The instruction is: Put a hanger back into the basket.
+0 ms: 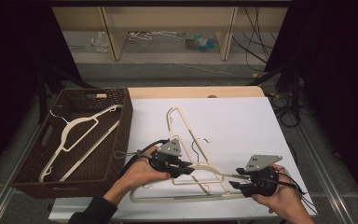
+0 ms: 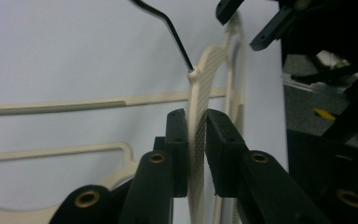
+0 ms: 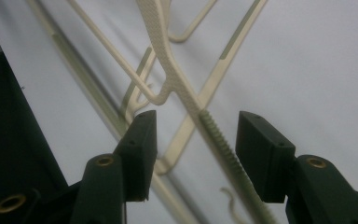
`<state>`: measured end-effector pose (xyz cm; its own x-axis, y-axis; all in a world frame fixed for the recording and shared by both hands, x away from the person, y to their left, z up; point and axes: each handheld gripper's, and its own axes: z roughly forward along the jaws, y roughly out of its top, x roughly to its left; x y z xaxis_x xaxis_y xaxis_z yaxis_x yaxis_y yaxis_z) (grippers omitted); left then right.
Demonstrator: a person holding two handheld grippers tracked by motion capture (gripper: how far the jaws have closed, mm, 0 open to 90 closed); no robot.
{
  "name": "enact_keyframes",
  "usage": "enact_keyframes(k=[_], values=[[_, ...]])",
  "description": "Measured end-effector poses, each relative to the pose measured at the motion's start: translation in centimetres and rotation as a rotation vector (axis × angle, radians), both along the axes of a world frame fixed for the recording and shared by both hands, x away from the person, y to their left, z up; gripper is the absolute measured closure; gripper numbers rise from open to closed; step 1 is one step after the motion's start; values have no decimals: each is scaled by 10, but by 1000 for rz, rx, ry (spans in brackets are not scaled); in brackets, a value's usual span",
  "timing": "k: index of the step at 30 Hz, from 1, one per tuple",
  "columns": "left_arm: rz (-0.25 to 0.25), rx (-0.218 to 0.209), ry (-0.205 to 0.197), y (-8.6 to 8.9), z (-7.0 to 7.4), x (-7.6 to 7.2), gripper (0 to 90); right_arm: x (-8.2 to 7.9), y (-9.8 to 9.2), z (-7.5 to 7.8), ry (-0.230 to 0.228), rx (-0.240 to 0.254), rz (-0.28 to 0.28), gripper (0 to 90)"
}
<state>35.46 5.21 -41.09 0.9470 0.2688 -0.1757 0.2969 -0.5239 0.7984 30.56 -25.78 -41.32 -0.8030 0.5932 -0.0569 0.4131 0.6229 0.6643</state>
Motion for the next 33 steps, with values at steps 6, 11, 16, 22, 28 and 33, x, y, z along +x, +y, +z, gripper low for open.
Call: enact_keyframes(k=[6,11,16,22,28,33], values=[[42,-46,21,5,5,-14,858,0,-4,10,-26,74,-33,422],[123,-54,-7,15,10,-11,859,-2,-6,16,-60,134,-70,357],[158,-71,2,23,15,-8,859,-1,-10,15,-92,162,-106,341],[227,-148,15,41,32,-6,858,-7,-9,5,-82,174,-97,337],[281,-239,38,55,48,-7,858,-10,-7,-9,-35,162,-90,334],[312,-297,65,68,64,-12,859,-12,-6,-10,-40,156,-81,334]])
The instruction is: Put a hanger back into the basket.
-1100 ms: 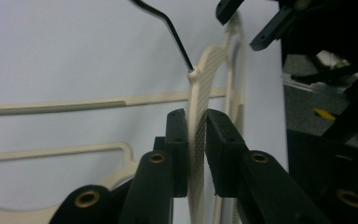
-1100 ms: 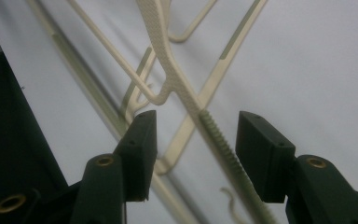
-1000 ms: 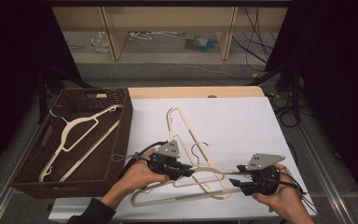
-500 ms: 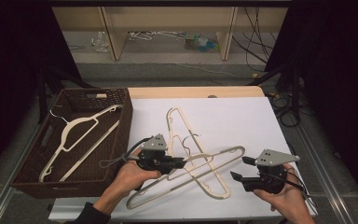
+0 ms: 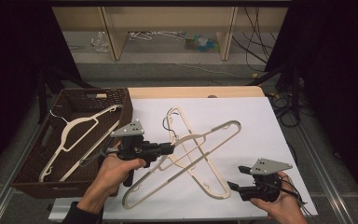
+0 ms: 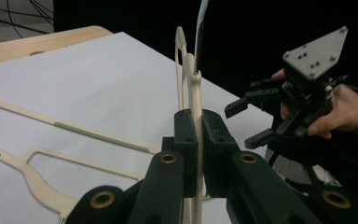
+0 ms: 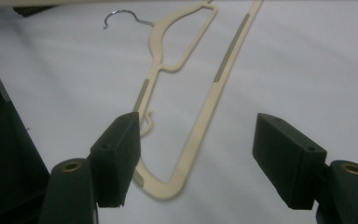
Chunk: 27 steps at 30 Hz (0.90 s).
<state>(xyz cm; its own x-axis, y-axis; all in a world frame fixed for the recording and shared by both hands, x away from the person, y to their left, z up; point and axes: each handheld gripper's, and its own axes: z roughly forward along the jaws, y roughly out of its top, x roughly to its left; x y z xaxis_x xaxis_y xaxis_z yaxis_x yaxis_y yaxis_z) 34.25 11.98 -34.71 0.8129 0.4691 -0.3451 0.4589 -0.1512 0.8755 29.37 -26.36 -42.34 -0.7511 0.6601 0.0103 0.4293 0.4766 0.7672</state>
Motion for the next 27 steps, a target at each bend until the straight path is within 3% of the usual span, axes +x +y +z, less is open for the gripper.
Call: enact_keyframes(k=[2,7,11,14,15,17,21,23,24,26,27], values=[[9,-11,-5,2,4,-1,858,0,0,0,-2,-2,5,334],[25,-88,-22,22,30,-10,859,-1,0,-1,7,0,16,338],[59,-77,-62,38,52,-14,859,-2,1,-2,8,-3,25,338],[86,-104,-70,55,69,-13,859,-2,2,-2,5,-7,35,338],[84,-107,-92,62,74,-12,859,-2,2,-2,10,-5,33,338],[115,-87,-127,76,84,-12,859,-2,2,-2,7,-5,34,338],[196,-93,-141,107,94,-7,859,-3,3,-2,21,1,37,338],[245,-49,-215,128,96,2,859,-2,3,-3,11,-1,48,338],[260,-83,-148,133,96,0,859,-2,4,-3,12,-2,47,338],[278,-79,-141,140,95,3,859,-3,5,-3,29,-1,43,337],[281,206,-496,172,102,28,859,-3,5,-3,29,-1,43,337]])
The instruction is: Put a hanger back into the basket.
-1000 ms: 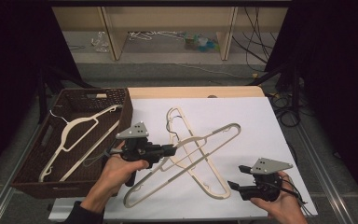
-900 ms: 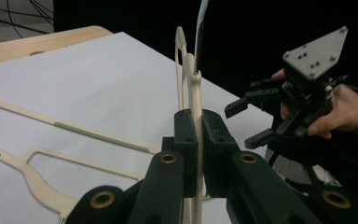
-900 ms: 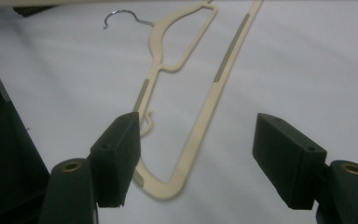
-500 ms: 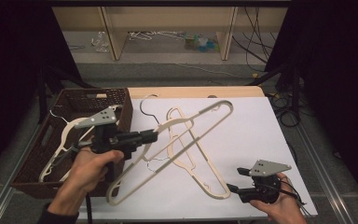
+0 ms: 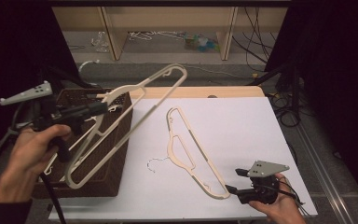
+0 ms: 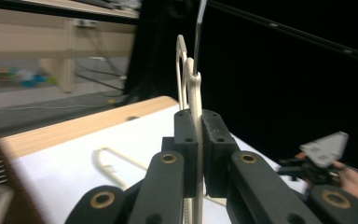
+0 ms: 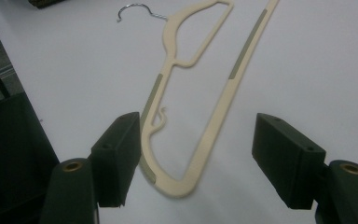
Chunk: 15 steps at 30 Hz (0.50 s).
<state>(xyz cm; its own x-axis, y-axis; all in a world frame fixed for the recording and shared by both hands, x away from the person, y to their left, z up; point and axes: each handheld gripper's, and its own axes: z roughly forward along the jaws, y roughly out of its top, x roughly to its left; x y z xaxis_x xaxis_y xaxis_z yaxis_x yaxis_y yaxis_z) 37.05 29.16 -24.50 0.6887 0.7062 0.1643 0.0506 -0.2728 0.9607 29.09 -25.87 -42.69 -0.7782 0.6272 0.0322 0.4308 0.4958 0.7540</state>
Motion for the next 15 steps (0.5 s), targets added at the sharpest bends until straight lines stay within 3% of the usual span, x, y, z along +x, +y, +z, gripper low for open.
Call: enact_keyframes(k=[1,6,8,10,15], values=[[-52,2,25,9,-2,4,859,1,0,-1,-12,-5,7,336],[-30,97,16,43,-6,21,859,1,1,-1,-19,-5,11,334],[-5,155,-25,57,-6,27,859,1,1,-1,-20,-5,12,333],[-14,186,-38,69,-9,33,859,1,1,-1,-17,-5,12,332],[6,200,-37,91,-22,40,859,1,1,-2,-16,-5,14,329]])
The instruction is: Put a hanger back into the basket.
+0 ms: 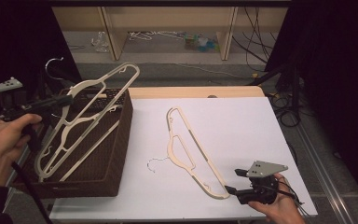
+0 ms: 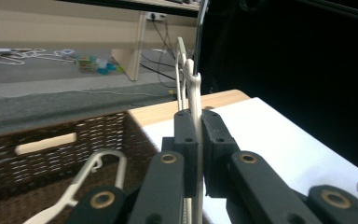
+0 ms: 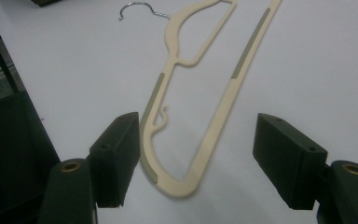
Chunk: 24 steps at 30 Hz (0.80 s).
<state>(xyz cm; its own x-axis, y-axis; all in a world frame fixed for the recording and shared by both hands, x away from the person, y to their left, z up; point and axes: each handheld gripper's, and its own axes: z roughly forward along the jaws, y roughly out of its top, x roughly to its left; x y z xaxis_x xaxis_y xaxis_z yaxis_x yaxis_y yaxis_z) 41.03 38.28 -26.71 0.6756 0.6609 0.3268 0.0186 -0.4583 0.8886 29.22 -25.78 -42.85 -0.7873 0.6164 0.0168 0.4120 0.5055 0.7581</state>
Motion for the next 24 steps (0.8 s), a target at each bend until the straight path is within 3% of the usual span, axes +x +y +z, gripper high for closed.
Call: enact_keyframes(k=[4,8,11,19,24], values=[[-6,100,-17,22,-14,11,859,0,0,0,1,0,2,323],[-10,158,-20,32,-26,19,859,0,1,-1,11,2,4,310],[-8,167,-4,32,-31,23,859,0,2,-2,12,-4,0,295],[-26,193,-12,41,-37,29,858,0,0,-1,2,3,0,277],[-22,169,4,45,-48,25,859,1,1,-1,4,1,2,276]])
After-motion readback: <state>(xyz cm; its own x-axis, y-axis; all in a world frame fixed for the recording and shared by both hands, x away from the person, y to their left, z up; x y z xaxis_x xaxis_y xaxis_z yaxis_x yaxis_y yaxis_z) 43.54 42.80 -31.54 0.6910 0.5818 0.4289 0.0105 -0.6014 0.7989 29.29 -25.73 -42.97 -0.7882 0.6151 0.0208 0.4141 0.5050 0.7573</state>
